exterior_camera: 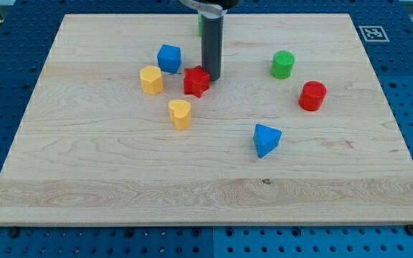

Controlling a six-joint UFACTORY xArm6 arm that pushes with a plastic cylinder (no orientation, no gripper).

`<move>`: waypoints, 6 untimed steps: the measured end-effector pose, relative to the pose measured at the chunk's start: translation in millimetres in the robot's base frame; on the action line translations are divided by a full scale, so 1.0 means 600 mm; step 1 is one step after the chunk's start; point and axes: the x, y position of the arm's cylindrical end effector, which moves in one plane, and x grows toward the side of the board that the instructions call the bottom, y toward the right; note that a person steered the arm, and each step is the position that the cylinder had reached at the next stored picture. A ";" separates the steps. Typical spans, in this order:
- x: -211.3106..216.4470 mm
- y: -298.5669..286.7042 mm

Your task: Move arm to the bottom left of green star

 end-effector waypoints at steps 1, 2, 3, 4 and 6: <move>0.017 -0.014; 0.017 -0.014; -0.015 -0.005; -0.076 0.007; -0.157 0.007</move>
